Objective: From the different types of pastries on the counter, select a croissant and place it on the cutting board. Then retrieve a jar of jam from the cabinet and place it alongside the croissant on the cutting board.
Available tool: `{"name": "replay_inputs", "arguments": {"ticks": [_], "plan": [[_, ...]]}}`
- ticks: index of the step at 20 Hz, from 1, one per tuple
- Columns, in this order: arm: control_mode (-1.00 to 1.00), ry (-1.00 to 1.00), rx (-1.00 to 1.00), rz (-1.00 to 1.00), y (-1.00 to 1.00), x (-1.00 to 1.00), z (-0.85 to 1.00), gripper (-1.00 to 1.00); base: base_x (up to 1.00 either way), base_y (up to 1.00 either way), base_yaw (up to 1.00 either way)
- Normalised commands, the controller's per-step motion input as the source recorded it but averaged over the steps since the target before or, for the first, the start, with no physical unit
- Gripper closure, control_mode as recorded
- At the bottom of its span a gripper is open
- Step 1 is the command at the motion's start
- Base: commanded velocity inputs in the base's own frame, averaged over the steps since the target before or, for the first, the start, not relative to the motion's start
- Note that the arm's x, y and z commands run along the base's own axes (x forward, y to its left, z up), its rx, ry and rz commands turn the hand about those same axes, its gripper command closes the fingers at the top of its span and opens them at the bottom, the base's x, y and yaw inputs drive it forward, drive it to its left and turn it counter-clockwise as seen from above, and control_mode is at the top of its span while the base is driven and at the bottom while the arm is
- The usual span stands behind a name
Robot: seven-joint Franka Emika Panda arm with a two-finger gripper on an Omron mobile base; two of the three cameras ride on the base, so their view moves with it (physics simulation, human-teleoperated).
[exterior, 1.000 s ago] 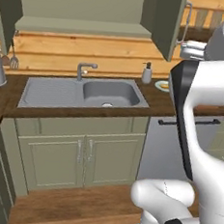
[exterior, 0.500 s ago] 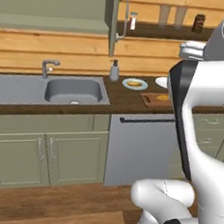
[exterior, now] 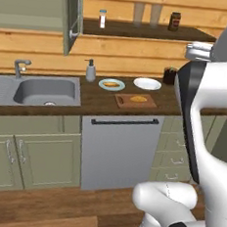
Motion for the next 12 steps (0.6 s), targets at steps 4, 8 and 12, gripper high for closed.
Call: {"name": "replay_inputs", "arguments": {"ticks": [4,8,12], "plan": [[1.00,0.00,0.00,0.00,0.00,0.00,0.00,1.00,0.69,0.00,0.00],[1.00,0.00,0.00,0.00,0.00,0.00,0.00,1.00,1.00,0.00,0.00],[1.00,0.00,0.00,0.00,0.00,0.00,0.00,1.00,0.70,-0.12,0.00]]}}
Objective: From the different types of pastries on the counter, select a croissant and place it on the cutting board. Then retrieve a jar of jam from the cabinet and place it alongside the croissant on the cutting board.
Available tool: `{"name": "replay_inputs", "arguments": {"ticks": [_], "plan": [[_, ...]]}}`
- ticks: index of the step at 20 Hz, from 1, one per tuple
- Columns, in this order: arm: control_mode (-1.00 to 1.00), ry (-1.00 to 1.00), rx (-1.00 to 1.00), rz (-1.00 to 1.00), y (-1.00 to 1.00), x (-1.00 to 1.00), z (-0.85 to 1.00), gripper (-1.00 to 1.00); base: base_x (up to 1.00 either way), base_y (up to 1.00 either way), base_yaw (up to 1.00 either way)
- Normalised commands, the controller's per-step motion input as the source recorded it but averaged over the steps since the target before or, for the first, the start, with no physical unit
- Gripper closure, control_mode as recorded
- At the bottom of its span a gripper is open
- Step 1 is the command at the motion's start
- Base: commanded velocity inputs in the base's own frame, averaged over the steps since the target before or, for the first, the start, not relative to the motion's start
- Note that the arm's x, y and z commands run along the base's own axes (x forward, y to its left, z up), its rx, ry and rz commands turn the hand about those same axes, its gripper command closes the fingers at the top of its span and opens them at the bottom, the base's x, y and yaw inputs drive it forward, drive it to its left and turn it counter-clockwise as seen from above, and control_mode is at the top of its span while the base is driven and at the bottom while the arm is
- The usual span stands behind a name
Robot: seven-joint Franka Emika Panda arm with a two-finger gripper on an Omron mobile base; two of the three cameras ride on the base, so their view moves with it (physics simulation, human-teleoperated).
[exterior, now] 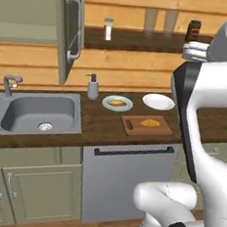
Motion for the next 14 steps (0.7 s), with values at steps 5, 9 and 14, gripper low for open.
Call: {"name": "replay_inputs", "arguments": {"ticks": [5,9,14], "plan": [[1.00,0.00,0.00,0.00,0.00,0.00,0.00,1.00,0.00,-0.36,0.01],[1.00,0.00,0.00,0.00,0.00,0.00,0.00,1.00,0.00,-0.90,0.04],[1.00,0.00,0.00,0.00,0.00,0.00,0.00,1.00,0.08,-0.29,0.02]]}}
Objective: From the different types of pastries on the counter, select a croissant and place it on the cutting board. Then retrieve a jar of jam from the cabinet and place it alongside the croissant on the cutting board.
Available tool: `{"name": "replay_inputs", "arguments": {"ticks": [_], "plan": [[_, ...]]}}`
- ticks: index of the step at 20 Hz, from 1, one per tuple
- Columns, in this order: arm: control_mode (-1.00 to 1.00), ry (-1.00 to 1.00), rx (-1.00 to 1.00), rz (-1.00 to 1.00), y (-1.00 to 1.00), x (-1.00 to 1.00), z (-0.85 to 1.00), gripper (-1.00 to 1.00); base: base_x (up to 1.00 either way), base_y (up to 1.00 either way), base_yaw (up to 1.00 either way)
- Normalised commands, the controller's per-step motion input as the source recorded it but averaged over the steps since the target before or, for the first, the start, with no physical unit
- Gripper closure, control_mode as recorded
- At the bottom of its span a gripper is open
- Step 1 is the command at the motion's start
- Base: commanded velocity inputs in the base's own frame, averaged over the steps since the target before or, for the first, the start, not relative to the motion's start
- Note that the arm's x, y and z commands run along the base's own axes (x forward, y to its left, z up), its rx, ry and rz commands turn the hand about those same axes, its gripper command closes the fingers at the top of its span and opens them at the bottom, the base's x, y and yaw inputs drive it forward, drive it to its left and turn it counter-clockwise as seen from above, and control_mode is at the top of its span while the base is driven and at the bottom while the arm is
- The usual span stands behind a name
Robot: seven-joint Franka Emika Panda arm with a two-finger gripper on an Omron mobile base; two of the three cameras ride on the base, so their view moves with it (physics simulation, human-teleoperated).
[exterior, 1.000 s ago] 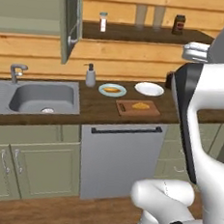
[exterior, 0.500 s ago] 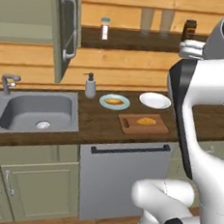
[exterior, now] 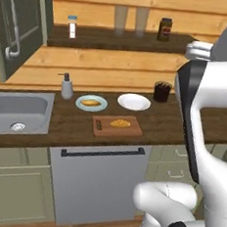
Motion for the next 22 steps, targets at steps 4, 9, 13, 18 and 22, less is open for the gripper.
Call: {"name": "replay_inputs", "arguments": {"ticks": [4,9,13,18,22], "plan": [[1.00,0.00,0.00,0.00,0.00,0.00,0.00,1.00,1.00,-0.02,0.00],[1.00,0.00,0.00,0.00,0.00,0.00,0.00,1.00,0.80,0.00,-0.02],[1.00,0.00,0.00,0.00,0.00,0.00,0.00,1.00,-0.02,0.00,0.00],[1.00,0.00,0.00,0.00,0.00,0.00,0.00,1.00,-0.04,0.00,0.00],[-1.00,0.00,0.00,0.00,0.00,0.00,0.00,1.00,-0.01,0.00,0.00]]}}
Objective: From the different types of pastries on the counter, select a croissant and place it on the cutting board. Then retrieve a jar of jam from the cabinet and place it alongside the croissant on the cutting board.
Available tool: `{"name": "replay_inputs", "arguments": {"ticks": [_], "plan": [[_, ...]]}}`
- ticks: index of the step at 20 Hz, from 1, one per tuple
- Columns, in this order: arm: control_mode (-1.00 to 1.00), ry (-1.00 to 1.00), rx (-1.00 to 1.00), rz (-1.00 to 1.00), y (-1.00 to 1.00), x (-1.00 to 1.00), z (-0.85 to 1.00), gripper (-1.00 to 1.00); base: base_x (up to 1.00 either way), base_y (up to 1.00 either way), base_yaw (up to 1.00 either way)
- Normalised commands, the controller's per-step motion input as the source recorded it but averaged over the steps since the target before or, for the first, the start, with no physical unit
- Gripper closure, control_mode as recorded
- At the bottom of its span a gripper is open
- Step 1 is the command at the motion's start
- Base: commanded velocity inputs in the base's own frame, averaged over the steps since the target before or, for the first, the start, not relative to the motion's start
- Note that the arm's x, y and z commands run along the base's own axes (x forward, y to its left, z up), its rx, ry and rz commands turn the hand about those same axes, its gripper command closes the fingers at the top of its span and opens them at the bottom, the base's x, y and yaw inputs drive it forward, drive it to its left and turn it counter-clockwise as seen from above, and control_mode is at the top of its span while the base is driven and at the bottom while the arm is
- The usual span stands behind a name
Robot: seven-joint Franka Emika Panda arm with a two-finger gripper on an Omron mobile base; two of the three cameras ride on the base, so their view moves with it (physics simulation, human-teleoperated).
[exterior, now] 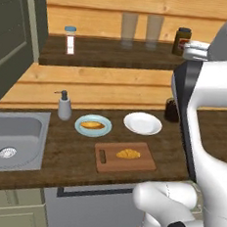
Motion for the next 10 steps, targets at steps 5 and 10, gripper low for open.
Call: {"name": "replay_inputs", "arguments": {"ticks": [5,10], "plan": [[-1.00,0.00,0.00,0.02,0.48,-0.23,-0.36,1.00,0.00,0.00,0.00],[-1.00,0.00,0.00,0.01,0.57,-0.70,-0.79,1.00,0.00,0.00,0.00]]}}
